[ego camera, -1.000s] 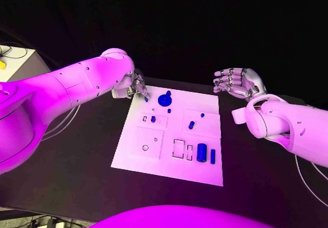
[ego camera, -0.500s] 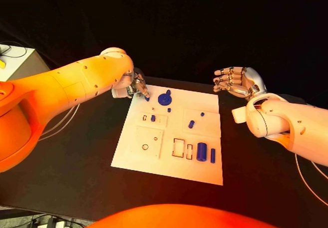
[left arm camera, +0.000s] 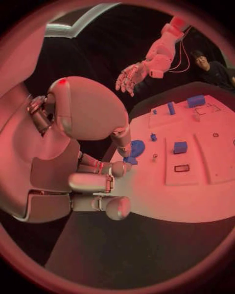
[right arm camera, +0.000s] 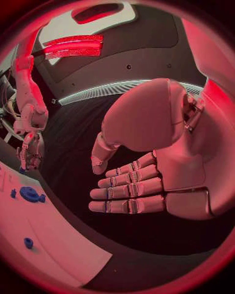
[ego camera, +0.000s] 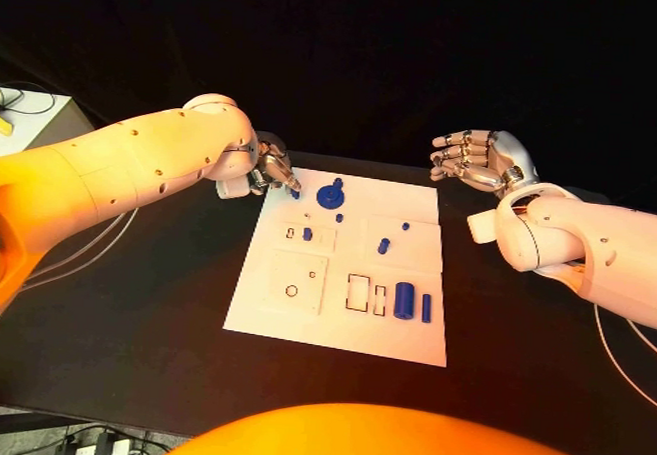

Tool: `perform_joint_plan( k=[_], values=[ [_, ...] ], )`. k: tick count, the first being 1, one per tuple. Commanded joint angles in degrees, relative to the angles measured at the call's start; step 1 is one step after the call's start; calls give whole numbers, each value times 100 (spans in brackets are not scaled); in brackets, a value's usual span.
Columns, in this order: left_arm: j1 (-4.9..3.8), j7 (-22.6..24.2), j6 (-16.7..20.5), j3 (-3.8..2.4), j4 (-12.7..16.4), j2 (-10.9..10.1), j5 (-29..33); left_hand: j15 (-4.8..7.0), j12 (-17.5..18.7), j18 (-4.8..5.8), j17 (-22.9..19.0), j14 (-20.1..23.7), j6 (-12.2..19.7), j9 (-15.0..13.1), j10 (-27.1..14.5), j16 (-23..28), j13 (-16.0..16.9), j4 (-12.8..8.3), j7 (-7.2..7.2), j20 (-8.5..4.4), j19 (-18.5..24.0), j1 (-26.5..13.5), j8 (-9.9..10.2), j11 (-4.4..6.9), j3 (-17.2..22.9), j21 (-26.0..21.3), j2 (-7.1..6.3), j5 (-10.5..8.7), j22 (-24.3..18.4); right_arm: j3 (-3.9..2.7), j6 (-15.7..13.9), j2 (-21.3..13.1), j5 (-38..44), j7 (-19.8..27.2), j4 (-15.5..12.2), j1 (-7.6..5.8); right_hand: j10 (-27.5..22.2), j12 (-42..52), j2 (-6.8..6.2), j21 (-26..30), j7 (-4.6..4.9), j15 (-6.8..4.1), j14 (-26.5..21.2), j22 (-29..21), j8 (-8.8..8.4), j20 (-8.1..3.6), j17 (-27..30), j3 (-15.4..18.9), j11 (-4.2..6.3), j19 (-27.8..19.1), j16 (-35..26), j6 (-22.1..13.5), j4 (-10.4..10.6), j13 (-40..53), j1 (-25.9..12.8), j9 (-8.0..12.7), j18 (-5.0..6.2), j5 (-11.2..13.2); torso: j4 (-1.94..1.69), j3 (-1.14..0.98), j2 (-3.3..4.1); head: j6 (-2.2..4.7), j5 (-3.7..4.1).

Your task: Assemble the parts on the task board

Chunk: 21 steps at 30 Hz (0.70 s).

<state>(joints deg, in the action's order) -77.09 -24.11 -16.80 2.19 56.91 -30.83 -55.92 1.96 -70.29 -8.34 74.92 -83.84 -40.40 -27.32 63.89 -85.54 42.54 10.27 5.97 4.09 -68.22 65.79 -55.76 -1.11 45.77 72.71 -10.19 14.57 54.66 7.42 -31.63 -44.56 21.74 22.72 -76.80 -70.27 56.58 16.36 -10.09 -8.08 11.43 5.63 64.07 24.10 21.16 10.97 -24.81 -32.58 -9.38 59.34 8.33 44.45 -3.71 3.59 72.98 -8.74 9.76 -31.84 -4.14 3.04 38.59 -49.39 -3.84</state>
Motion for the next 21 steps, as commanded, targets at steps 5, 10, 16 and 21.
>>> perform_joint_plan(
  k=[5,10,16,21],
  values=[
    [-3,-183,799,-3,840,-482,311,74,-63,104,450,-269,-154,-556,172,-41,130,-1130,-69,-33,-130,-107,45,30,1094,97,-17,92,128,-2,84,-40,45,52,-26,0,10,-22,-16,30,207,39,-14,-7,-22,0,7,-39,-19,-52,-15,39,8,-5,-49,6,9,-2,-32,1,-47,-35,35],
    [45,-256,966,1,1368,-795,294,93,-78,117,486,-291,-205,-557,248,-51,193,-1155,-89,-53,-182,-147,55,50,1124,135,-41,143,189,-2,85,-55,45,49,-26,1,9,-27,-16,32,206,39,-16,-11,-26,0,11,-41,-19,-53,-19,42,5,-5,-48,7,9,-2,-27,-1,-44,-26,36],
    [109,-317,1057,8,1691,-966,259,100,-86,120,491,-296,-222,-558,278,-52,221,-1163,-97,-59,-197,-160,59,58,1135,145,-47,152,205,-2,83,-64,45,45,-24,1,9,-27,-16,32,206,39,-16,-11,-26,0,11,-41,-19,-53,-19,42,5,-5,-48,7,9,-2,-38,0,-43,-39,12],
    [183,-340,1110,14,1912,-1061,171,103,-87,123,498,-300,-229,-558,286,-54,226,-1167,-100,-62,-206,-165,61,61,1140,152,-50,154,217,-2,76,-65,45,40,-25,1,9,-32,-16,34,205,39,-16,-15,-31,0,15,-44,-19,-54,-22,45,-1,-5,-45,9,10,-3,-37,-4,-38,-30,-7]
  ],
)
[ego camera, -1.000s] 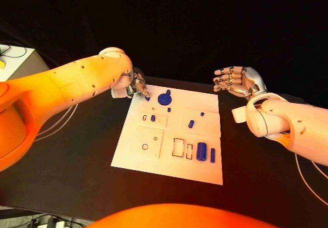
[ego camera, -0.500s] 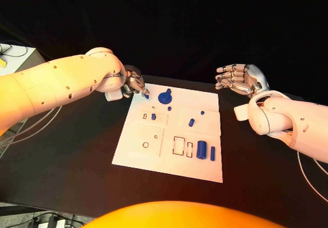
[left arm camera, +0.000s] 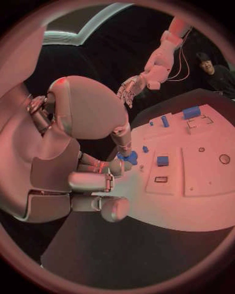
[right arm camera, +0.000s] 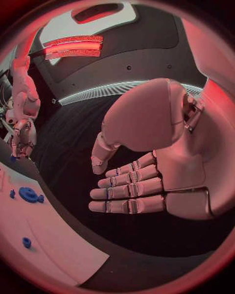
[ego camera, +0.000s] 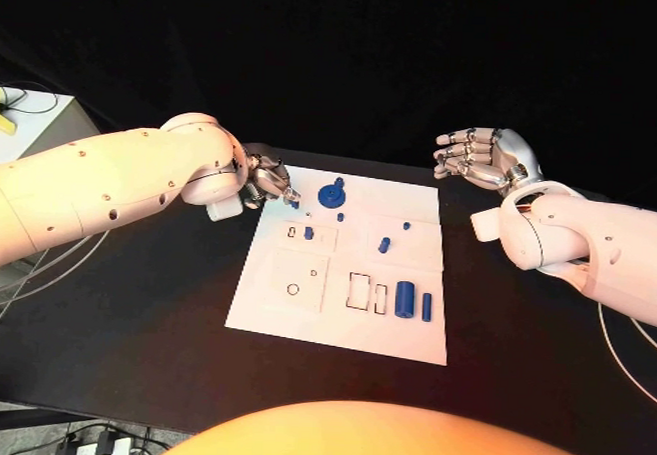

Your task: Assemble the parts on the task board

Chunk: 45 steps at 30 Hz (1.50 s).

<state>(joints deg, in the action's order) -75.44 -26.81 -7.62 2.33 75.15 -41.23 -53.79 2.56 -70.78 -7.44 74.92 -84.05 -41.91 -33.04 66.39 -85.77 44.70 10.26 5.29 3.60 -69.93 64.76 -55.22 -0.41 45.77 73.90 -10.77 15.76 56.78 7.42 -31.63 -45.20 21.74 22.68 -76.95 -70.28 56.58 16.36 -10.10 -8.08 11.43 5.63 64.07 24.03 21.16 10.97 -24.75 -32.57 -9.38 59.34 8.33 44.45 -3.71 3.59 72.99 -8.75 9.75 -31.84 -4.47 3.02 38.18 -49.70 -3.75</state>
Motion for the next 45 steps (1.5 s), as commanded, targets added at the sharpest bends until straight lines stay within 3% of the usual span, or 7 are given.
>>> perform_joint_plan(
  k=[1,6,19,31,45],
  values=[
    [33,-74,203,4,136,-40,-91,43,-37,33,499,-279,-77,14,37,-32,9,-1167,-32,-13,-35,-62,7,-9,1140,33,8,35,5,-2,74,-1,44,44,-11,1,9,-32,-15,34,205,39,-16,-9,-31,0,9,-44,-19,-54,-22,46,-1,-5,-46,10,10,-3,-6,-2,1,-10,-18],
    [75,-89,243,39,277,-94,-299,47,-37,33,500,-282,-87,14,49,-31,17,-1171,-36,-17,-39,-71,10,-5,1149,35,3,36,7,-2,70,0,44,42,-8,1,7,-42,-11,37,204,39,-17,-15,-38,0,16,-51,-19,-55,-28,51,-10,-6,-39,12,11,-5,10,-8,6,-15,-39],
    [188,-105,258,126,335,-85,-822,52,-37,37,505,-286,-98,14,65,-32,26,-1176,-41,-22,-52,-81,15,0,1159,43,-2,35,21,-2,72,-3,44,41,-12,1,8,-47,-7,38,204,39,-17,-18,-43,-1,20,-56,-19,-55,-32,55,-15,-5,-34,14,11,-5,9,-3,15,-30,-45],
    [219,-115,-230,139,301,-65,-932,60,21,32,484,-282,-100,21,22,-20,-60,-1191,-44,-33,-39,-59,41,5,1205,32,14,8,-6,-2,79,-2,44,40,-11,2,8,-47,-7,38,204,39,-17,-18,-43,-1,20,-56,-19,-55,-32,55,-15,-5,-34,14,11,-5,10,-2,20,-30,-52],
    [235,-12,-507,149,259,-4,-955,60,38,31,482,-281,-99,23,6,-17,-87,-1192,-43,-35,-34,-51,50,4,1214,29,19,-1,-14,-2,87,-1,44,43,-18,2,8,-47,-7,38,204,39,-17,-18,-43,-1,20,-56,-19,-55,-32,55,-15,-5,-34,14,11,-5,13,-6,18,-30,-55]
  ],
)
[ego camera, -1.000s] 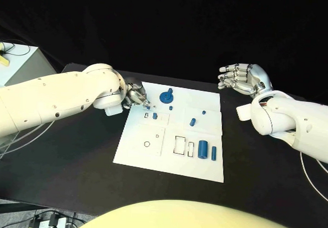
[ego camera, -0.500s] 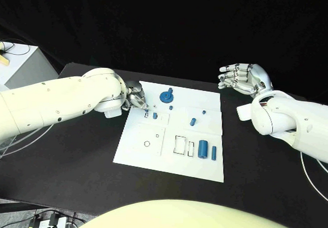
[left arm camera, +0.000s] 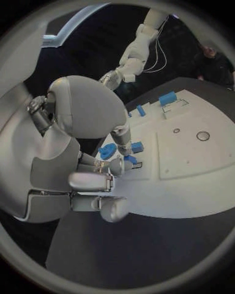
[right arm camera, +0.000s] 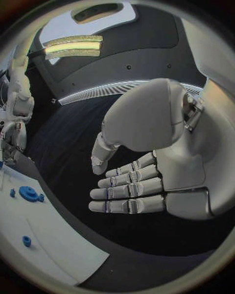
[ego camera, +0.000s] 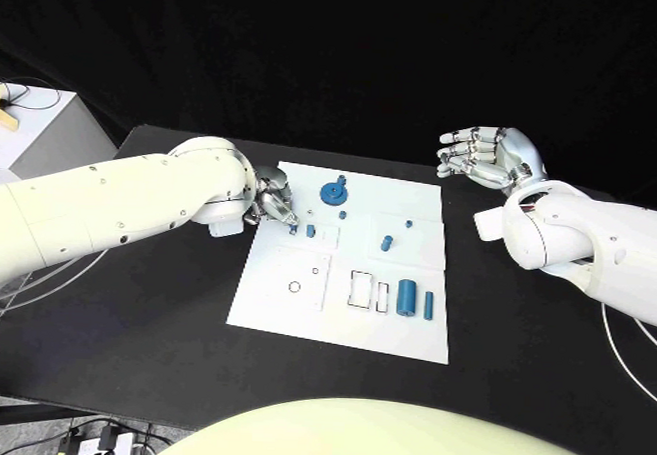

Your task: Assemble the parts on the task board

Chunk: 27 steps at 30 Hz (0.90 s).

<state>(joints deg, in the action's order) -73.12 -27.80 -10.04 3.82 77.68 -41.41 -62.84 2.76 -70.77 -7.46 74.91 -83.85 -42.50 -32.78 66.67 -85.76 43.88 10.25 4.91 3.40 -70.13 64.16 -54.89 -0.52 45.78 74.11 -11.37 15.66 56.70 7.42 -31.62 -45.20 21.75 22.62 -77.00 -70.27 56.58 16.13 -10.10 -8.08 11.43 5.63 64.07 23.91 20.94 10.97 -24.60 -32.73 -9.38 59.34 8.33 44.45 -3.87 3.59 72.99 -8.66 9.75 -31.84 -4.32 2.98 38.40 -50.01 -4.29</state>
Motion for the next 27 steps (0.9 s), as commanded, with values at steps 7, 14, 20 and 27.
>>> perform_joint_plan(
  k=[7,14,20,27],
  values=[
    [4,104,-294,3,-24,16,-119,40,37,33,483,-302,-40,-3,-22,-18,-5,-1191,-4,-15,-15,10,16,15,1213,8,79,10,-6,-2,86,-8,43,48,-22,1,8,-25,-7,38,203,39,-17,-6,-20,0,6,-40,-19,-55,-32,55,1,-6,-35,5,11,-5,-4,-4,-6,1,0],
    [5,106,-303,5,-30,16,-165,39,44,33,470,-297,-39,-1,-28,-12,-11,-1194,-3,-15,-11,19,23,14,1219,6,82,4,-9,-2,86,-13,43,49,-26,1,8,-25,-7,38,203,39,-17,-6,-20,0,6,-40,-19,-55,-32,55,1,-6,-35,5,11,-5,-5,-1,-7,1,-2],
    [6,112,-283,5,-41,21,-207,39,54,33,460,-294,-39,0,-37,-7,-27,-1195,-2,-16,-8,25,27,13,1223,5,85,1,-12,-2,86,-15,43,51,-28,1,8,-25,-7,38,203,39,-17,-6,-20,0,6,-40,-19,-55,-32,55,1,-6,-35,5,11,-5,-6,2,-9,1,-9],
    [7,137,-285,6,-62,45,-245,39,54,33,460,-294,-39,0,-37,-7,-27,-1195,-2,-16,-8,25,27,13,1223,5,85,1,-12,-2,87,-14,43,55,-34,1,8,-25,-7,38,203,39,-17,-6,-20,0,6,-40,-19,-55,-32,55,1,-6,-35,5,11,-5,-6,0,-9,1,-3]
  ],
)
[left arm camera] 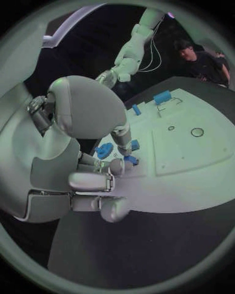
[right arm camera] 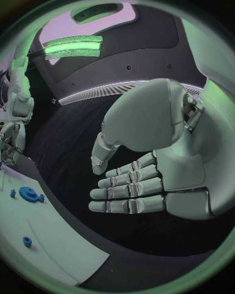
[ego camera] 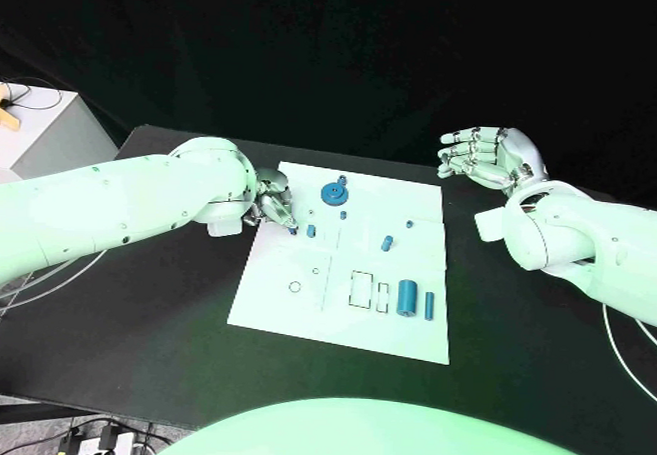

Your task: Assemble the parts on the task board

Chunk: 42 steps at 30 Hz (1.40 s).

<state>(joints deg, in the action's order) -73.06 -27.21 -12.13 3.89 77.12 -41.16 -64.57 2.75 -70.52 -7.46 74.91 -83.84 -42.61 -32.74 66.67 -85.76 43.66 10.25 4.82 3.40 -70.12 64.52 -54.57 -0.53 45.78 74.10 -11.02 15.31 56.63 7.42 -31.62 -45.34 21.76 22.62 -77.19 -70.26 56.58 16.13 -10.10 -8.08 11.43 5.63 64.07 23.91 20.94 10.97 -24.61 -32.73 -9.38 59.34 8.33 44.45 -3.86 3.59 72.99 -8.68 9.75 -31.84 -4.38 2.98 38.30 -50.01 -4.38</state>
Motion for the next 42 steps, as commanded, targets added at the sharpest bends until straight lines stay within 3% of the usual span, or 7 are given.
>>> perform_joint_plan(
  k=[1,20,42],
  values=[
    [2,83,-85,-1,-9,26,-74,39,29,33,460,-294,-27,-5,-36,-7,-5,-1195,7,-16,-9,-11,-4,14,1223,5,49,35,-5,-2,88,1,43,56,-17,1,8,-25,-7,38,204,39,-17,-6,-20,0,6,-40,-19,-55,-32,55,0,-6,-35,7,11,-5,1,-1,0,1,6],
    [4,62,-551,15,-43,74,-69,36,45,24,427,-282,-26,-3,-53,9,-28,-1195,12,-15,23,0,7,9,1230,-17,53,28,-51,-2,95,-11,43,56,-35,1,8,-25,-7,38,204,39,-17,-6,-20,0,6,-40,-19,-55,-32,55,0,-6,-35,7,11,-5,2,-2,0,1,40],
    [3,18,-265,13,-272,228,-38,29,55,26,426,-279,-23,-2,-62,12,-31,-1181,21,-12,31,10,21,1,1239,-18,70,21,-52,-2,100,-8,43,56,-50,1,25,-69,3,45,208,42,-3,-39,-70,2,45,-50,-23,-49,-58,85,-28,-4,-40,23,10,-5,9,-7,4,1,42]
  ],
)
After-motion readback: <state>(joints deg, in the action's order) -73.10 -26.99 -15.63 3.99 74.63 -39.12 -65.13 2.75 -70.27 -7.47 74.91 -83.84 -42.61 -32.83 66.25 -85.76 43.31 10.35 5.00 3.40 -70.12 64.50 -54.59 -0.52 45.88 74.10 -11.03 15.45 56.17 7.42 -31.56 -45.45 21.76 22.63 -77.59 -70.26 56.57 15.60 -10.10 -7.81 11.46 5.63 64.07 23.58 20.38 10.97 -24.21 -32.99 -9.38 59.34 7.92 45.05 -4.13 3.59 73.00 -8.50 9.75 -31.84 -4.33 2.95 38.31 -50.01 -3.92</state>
